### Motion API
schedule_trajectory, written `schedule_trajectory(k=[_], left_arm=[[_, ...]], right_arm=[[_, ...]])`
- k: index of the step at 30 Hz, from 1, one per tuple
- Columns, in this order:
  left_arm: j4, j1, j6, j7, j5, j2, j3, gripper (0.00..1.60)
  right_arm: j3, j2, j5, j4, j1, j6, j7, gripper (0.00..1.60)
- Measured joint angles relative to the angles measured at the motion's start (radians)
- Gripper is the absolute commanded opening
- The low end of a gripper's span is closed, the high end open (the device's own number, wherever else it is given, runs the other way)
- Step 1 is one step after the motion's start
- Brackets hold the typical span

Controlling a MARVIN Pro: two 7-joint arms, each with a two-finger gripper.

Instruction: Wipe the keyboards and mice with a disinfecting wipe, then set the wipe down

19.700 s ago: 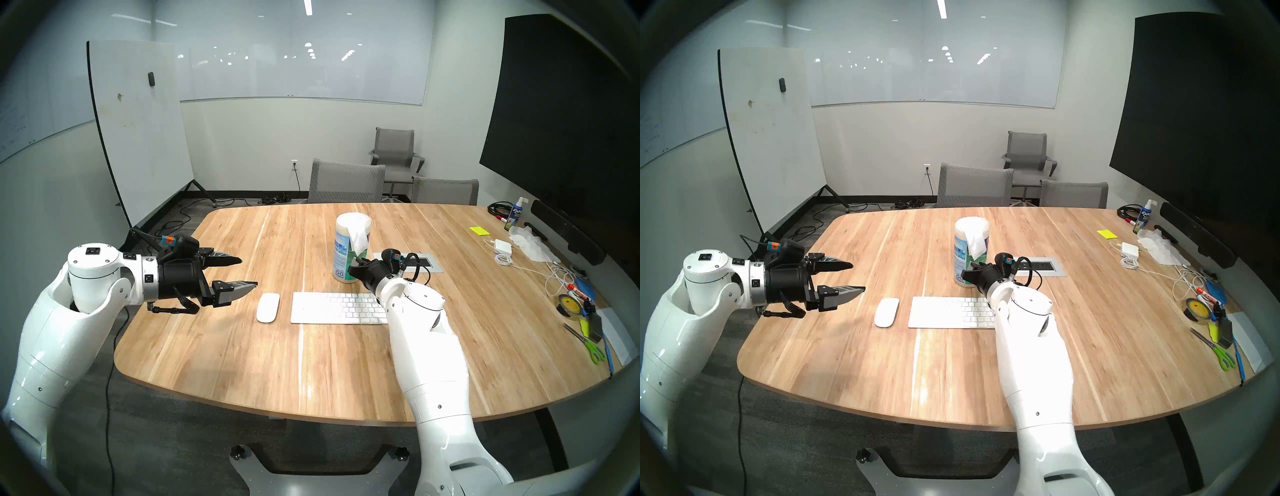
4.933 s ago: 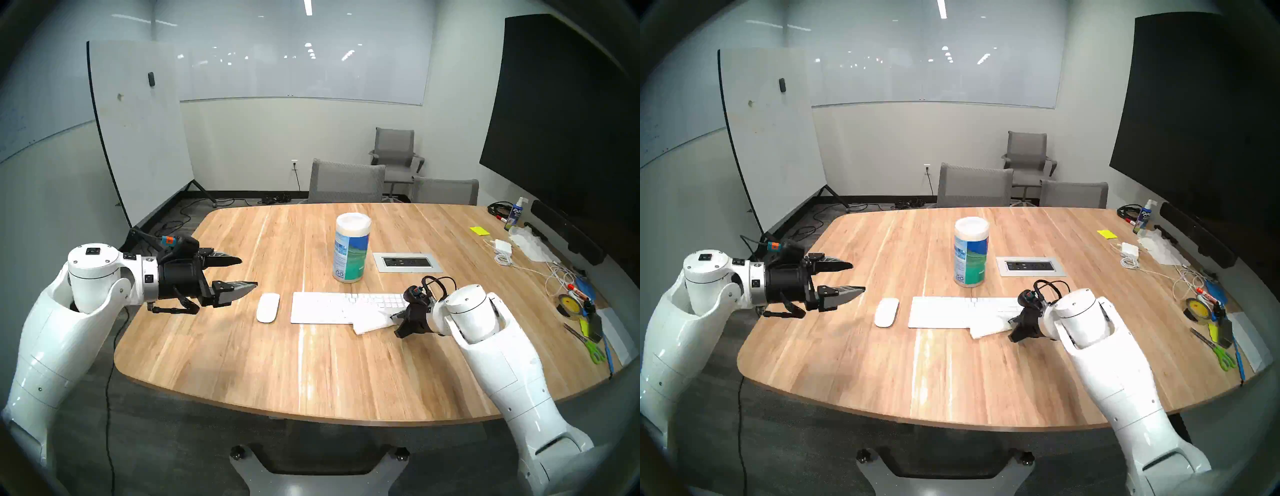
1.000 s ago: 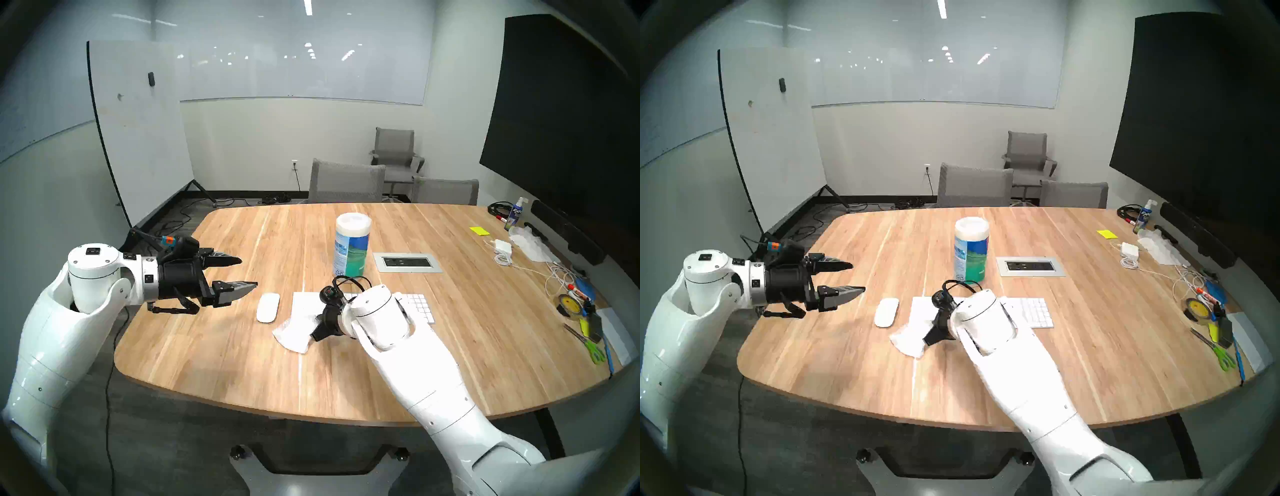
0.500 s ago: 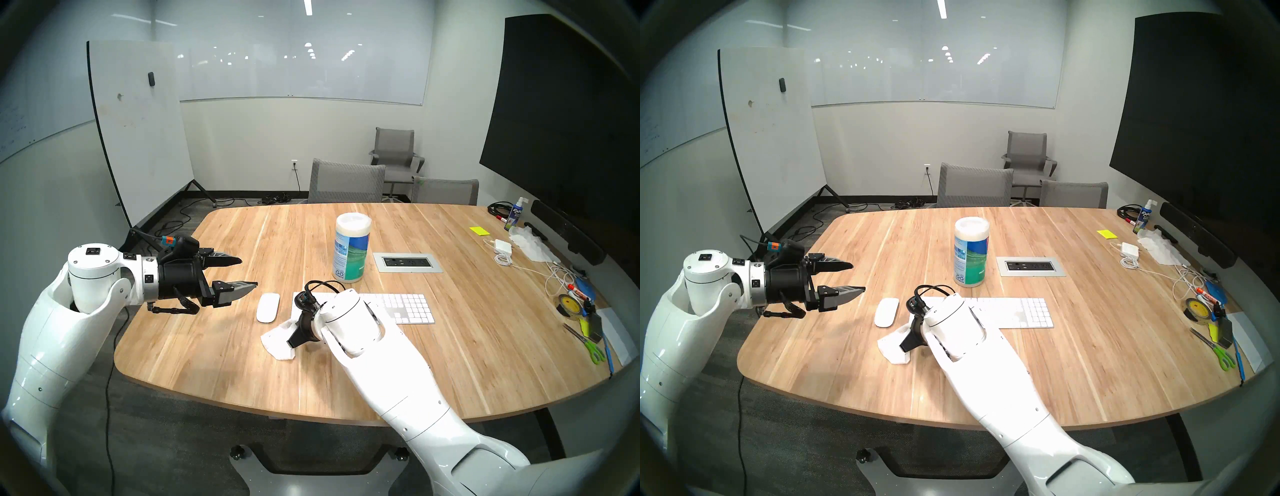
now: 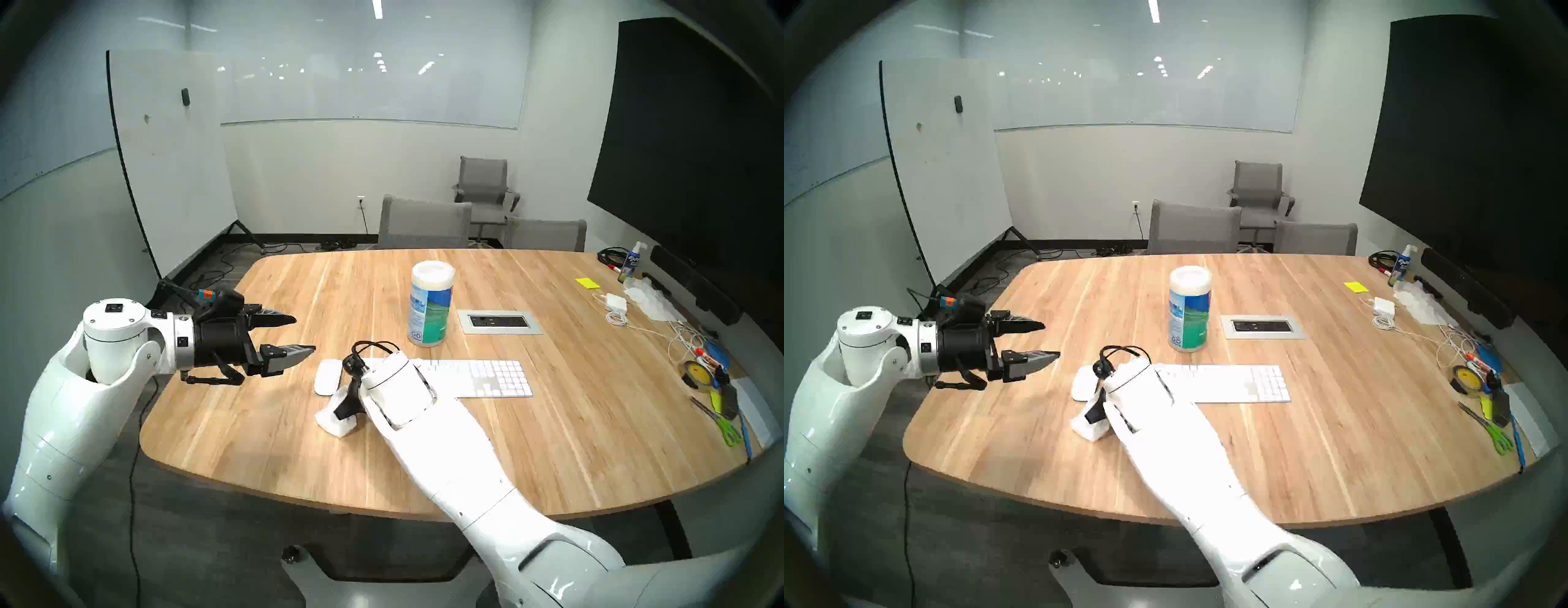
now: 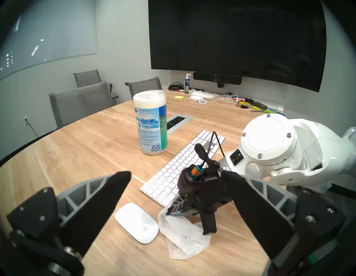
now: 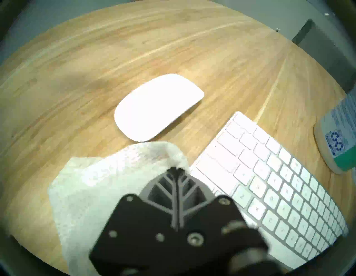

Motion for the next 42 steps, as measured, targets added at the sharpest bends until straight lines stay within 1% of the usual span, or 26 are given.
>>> schedule_trajectory(k=[9, 17, 24, 29, 35, 42], left_arm=[[0.0, 0.0, 0.0, 0.0, 0.0, 0.0, 0.0, 1.6], [0.0, 0.0, 0.0, 0.0, 0.0, 0.0, 0.0, 1.6], [0.0, 0.0, 0.0, 0.0, 0.0, 0.0, 0.0, 1.6], [0.0, 0.0, 0.0, 0.0, 0.0, 0.0, 0.0, 1.6], [0.0, 0.0, 0.0, 0.0, 0.0, 0.0, 0.0, 1.6], [0.0, 0.0, 0.0, 0.0, 0.0, 0.0, 0.0, 1.6]], right_arm=[[0.03, -0.041, 0.028, 0.052, 0.034, -0.023, -0.08, 0.0], [0.047, -0.062, 0.044, 0.081, 0.05, -0.042, -0.137, 0.0], [0.058, -0.072, 0.045, 0.094, 0.056, -0.047, -0.182, 0.0], [0.074, -0.079, 0.036, 0.125, 0.065, -0.052, -0.21, 0.0], [0.1, -0.092, 0.025, 0.199, 0.084, -0.072, -0.242, 0.0], [0.144, -0.124, 0.018, 0.301, 0.14, -0.125, -0.286, 0.0]])
